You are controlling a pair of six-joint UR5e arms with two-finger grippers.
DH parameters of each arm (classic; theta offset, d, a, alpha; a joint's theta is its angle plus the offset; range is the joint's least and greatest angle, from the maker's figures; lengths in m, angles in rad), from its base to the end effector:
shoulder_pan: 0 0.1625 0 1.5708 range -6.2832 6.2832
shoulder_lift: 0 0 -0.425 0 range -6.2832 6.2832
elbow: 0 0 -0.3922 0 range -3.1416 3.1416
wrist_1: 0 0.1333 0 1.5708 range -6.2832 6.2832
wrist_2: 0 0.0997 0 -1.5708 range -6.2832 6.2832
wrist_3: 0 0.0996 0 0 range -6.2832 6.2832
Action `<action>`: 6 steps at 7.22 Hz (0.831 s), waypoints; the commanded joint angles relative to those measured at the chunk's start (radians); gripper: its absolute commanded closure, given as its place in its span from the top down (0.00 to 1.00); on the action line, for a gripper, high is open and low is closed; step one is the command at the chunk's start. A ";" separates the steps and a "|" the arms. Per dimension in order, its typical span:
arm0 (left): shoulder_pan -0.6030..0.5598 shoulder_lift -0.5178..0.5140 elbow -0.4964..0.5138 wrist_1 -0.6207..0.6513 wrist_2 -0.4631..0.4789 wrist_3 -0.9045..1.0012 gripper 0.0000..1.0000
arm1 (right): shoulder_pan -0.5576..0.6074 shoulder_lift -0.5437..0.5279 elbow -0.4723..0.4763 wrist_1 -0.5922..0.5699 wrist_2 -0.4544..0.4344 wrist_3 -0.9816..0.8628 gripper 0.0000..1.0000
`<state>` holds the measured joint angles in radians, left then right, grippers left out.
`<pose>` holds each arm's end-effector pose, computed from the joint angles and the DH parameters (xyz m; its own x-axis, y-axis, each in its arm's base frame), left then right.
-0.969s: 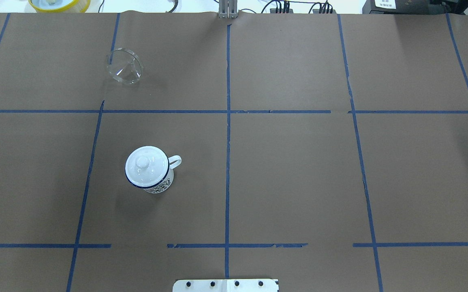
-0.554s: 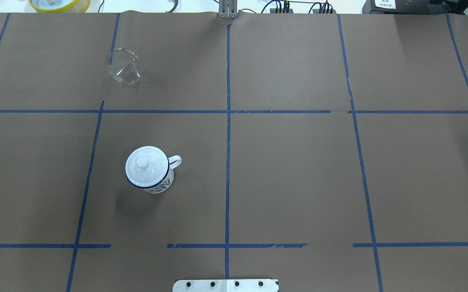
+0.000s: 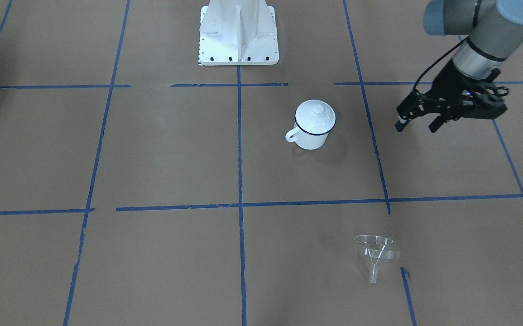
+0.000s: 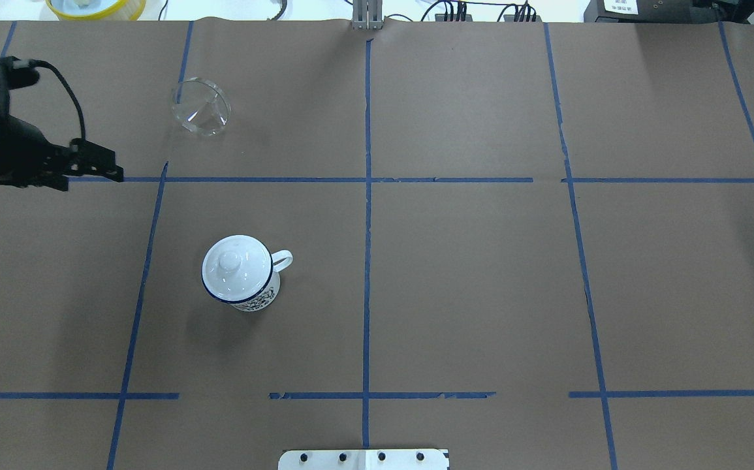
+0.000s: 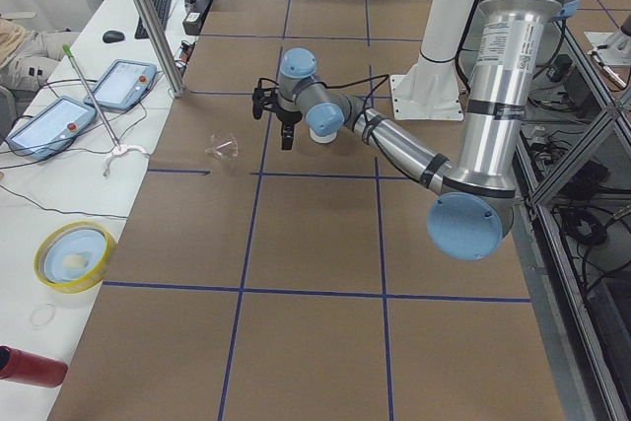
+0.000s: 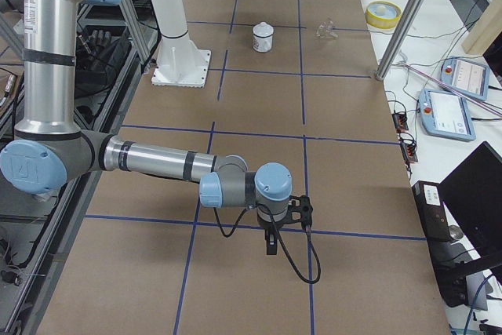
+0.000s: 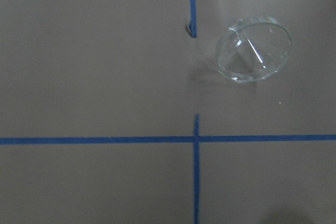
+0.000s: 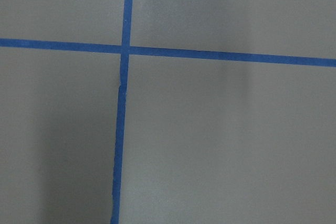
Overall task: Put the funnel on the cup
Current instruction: 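Move the left gripper over the white lid on the mug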
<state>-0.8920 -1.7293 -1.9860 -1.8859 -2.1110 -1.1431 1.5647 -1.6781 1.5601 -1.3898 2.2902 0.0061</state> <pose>0.2661 -0.4607 0.3457 0.5330 -0.0942 -0.8409 0.2151 0.9762 0.0270 0.0649 -0.4486 0.6997 0.7520 -0.0400 0.6580 0.0015 0.9983 0.0589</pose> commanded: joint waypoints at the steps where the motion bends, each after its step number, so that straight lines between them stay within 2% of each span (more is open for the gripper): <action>1: 0.172 -0.191 -0.023 0.240 0.106 -0.212 1.00 | 0.000 0.000 0.000 0.000 0.000 0.000 1.00; 2: 0.233 -0.290 -0.017 0.369 0.185 -0.260 1.00 | 0.000 0.000 0.000 0.000 0.000 0.000 1.00; 5: 0.318 -0.291 -0.008 0.373 0.282 -0.311 1.00 | 0.000 0.000 0.000 0.000 0.000 0.000 1.00; 6: 0.323 -0.289 -0.007 0.373 0.290 -0.311 0.97 | 0.000 0.000 0.000 0.000 0.000 0.000 1.00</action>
<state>-0.5872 -2.0187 -1.9962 -1.5154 -1.8454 -1.4475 1.5646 -1.6782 1.5600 -1.3898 2.2902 0.0062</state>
